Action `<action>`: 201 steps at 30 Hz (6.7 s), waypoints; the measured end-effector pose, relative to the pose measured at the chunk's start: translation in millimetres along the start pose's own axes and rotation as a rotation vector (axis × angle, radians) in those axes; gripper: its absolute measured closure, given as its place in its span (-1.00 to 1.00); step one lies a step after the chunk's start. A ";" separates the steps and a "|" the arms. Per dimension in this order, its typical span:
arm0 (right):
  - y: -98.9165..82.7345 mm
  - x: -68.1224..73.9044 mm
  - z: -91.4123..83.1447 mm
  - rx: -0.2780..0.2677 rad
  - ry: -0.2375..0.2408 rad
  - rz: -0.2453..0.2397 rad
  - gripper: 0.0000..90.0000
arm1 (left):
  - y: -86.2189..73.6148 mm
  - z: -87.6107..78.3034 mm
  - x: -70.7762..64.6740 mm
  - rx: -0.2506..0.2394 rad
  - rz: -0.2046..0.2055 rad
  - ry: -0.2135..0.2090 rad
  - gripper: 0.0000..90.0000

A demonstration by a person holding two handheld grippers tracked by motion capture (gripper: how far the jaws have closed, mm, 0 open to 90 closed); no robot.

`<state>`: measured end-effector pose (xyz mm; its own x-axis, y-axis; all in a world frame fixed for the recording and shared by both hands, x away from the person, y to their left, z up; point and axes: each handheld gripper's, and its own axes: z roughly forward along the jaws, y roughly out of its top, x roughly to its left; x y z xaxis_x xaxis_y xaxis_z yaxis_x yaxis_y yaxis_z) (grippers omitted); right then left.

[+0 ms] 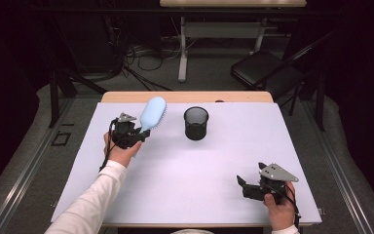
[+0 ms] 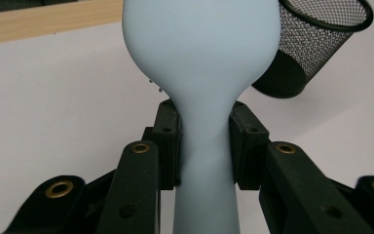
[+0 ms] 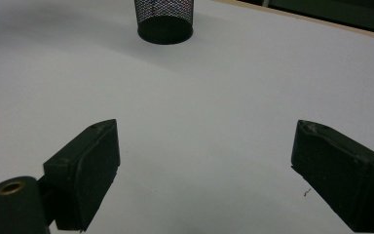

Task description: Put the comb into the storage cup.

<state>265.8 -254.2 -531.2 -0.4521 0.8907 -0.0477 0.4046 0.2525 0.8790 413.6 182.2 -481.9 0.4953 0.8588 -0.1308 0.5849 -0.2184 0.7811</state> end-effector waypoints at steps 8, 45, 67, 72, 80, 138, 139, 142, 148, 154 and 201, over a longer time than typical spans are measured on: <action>2.0 2.5 0.0 -0.007 -0.003 -0.014 -0.94 | 6.1 -9.0 -3.8 -0.046 0.007 -0.011 0.54; 50.7 5.5 24.9 0.127 0.076 0.022 -0.98 | 22.9 -3.9 -26.9 -0.090 0.084 -0.060 0.54; 107.7 0.4 50.9 0.166 0.140 0.015 -0.94 | 24.6 -4.9 -33.5 -0.098 0.106 -0.074 0.54; 115.6 -4.2 64.5 0.187 0.142 0.027 -0.94 | 24.4 -1.5 -33.7 -0.093 0.106 -0.074 0.54; 134.4 -4.6 79.0 0.199 0.163 0.045 -0.90 | 24.7 0.2 -34.9 -0.096 0.111 -0.073 0.53; 208.6 18.5 114.3 0.151 0.251 0.127 -0.85 | 32.9 19.1 -84.6 -0.129 0.173 -0.158 0.54; 209.6 18.9 114.4 0.151 0.251 0.135 -0.85 | 32.9 18.7 -84.6 -0.132 0.171 -0.158 0.54; 212.3 17.9 115.8 0.143 0.266 0.167 -0.85 | 32.9 17.9 -84.9 -0.138 0.170 -0.156 0.54; 216.3 12.4 124.4 0.127 0.305 0.276 -0.81 | 31.4 19.7 -86.0 -0.141 0.177 -0.157 0.54; 215.7 9.6 130.0 0.127 0.340 0.350 -0.80 | 30.3 21.0 -86.8 -0.151 0.178 -0.159 0.54; 206.1 9.7 140.4 0.161 0.424 0.443 -0.54 | 25.9 26.6 -103.7 -0.146 0.198 -0.218 0.54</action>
<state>456.4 -140.4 -417.2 -0.4766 0.7051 0.5251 0.7251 -0.0224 0.6882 394.5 75.2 -464.3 0.7251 0.6837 -0.0828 0.3732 -0.2891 0.8816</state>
